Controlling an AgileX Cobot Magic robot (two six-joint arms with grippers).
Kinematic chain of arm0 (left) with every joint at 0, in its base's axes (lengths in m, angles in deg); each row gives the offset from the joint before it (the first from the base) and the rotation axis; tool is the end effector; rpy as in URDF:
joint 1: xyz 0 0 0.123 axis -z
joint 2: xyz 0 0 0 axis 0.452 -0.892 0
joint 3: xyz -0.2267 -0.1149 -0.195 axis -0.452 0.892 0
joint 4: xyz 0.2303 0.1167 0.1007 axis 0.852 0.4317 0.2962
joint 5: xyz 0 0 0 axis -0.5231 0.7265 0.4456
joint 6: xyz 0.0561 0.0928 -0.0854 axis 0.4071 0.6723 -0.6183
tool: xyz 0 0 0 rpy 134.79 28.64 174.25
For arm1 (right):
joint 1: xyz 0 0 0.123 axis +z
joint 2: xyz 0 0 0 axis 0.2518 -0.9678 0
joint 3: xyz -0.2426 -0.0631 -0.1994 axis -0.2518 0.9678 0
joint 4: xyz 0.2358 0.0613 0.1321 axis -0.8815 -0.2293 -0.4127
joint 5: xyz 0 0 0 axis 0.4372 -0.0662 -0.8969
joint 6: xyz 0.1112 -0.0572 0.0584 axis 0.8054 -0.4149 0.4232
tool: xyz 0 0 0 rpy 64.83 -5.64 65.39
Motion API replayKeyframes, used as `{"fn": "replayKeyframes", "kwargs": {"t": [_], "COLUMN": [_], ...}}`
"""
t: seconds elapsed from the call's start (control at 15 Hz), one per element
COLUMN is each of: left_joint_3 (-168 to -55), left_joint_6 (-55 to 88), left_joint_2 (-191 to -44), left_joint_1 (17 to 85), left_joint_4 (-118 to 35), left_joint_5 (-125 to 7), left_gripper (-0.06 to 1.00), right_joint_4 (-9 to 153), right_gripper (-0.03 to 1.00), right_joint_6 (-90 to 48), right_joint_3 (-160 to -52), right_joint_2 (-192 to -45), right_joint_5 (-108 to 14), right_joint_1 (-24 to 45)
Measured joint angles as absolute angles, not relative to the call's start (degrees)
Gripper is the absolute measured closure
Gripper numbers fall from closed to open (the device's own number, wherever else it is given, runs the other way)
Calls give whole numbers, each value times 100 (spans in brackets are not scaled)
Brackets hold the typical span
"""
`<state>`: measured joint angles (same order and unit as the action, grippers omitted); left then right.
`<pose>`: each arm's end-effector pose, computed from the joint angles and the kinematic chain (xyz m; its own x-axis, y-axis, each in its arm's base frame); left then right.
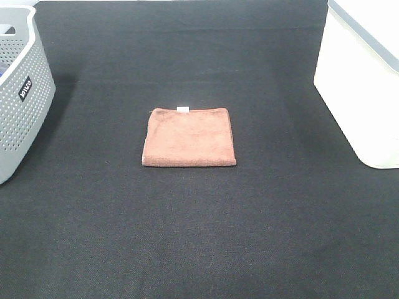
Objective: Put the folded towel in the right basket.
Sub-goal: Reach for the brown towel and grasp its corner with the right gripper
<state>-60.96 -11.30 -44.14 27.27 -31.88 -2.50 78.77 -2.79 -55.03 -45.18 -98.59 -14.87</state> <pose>0.0231 -0.0087 0.2698 -0.4381 0.0827 -0.8951 0.0975 0.9943 0.0441 0.0228 0.0024 0.2704 -0.4443 -0.0693 -0.8932 -0.0433 0.9975 -0.0559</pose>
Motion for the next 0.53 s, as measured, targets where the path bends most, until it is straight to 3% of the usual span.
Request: {"fn": "replayKeyframes", "kwargs": {"t": [0.53], "left_joint_3": [-6096], "left_joint_6": [-1130], "left_joint_2": [-4414], "left_joint_1": [2727], "left_joint_4": [-3188], "left_joint_5": [-250], "left_gripper": [6], "right_joint_4": [7877], "right_gripper": [26], "right_joint_6": [-279], "right_joint_3": [-5503], "right_joint_2": [-4518], "right_joint_5": [-9859], "right_joint_1": [-1487]}}
